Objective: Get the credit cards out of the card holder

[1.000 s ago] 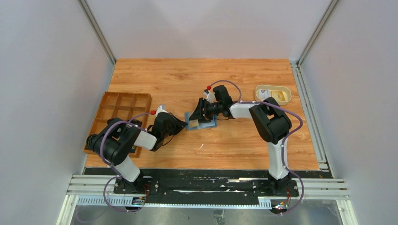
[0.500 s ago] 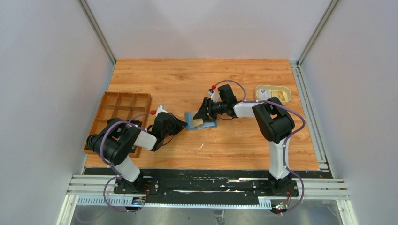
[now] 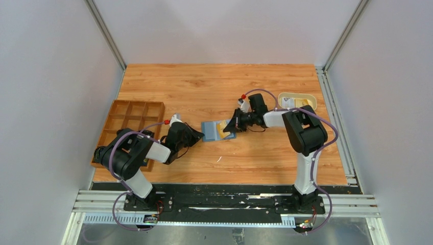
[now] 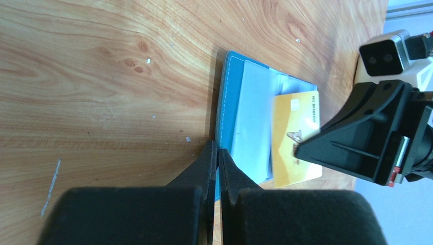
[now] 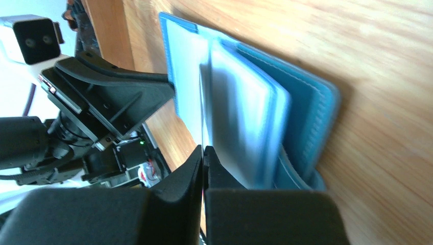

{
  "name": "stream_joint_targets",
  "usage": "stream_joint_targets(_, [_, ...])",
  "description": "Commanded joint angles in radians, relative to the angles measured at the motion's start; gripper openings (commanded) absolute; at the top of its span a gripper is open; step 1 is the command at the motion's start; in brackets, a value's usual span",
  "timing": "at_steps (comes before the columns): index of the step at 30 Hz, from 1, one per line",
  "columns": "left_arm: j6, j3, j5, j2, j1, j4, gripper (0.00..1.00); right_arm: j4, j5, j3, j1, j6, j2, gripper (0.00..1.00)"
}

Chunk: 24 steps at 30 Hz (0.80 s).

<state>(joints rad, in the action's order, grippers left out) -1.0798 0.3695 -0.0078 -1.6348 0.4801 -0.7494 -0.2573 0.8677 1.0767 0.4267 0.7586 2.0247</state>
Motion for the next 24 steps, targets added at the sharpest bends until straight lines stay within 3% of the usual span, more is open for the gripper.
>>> stream_joint_targets(1, [0.047, -0.009, -0.024, -0.035, 0.005, 0.134, 0.00, 0.196, -0.022, -0.021, -0.096, -0.156, -0.116, 0.00])
stream_joint_targets(8, [0.059, -0.004, -0.017, -0.001, 0.005, 0.160, 0.00, 0.606, -0.052, 0.114, -0.399, -0.432, -0.271, 0.00])
stream_joint_targets(13, [0.081, 0.017, 0.002, 0.022, 0.004, 0.219, 0.00, 0.852, -0.167, 0.318, -0.598, -0.549, -0.257, 0.00])
stream_joint_targets(18, [0.116, 0.063, 0.028, 0.031, 0.004, 0.291, 0.00, 1.070, -0.245, 0.557, -0.666, -0.707, -0.126, 0.00])
stream_joint_targets(24, [0.123, 0.109, 0.048, 0.033, 0.004, 0.333, 0.00, 1.173, -0.251, 0.712, -0.698, -0.833, -0.029, 0.00])
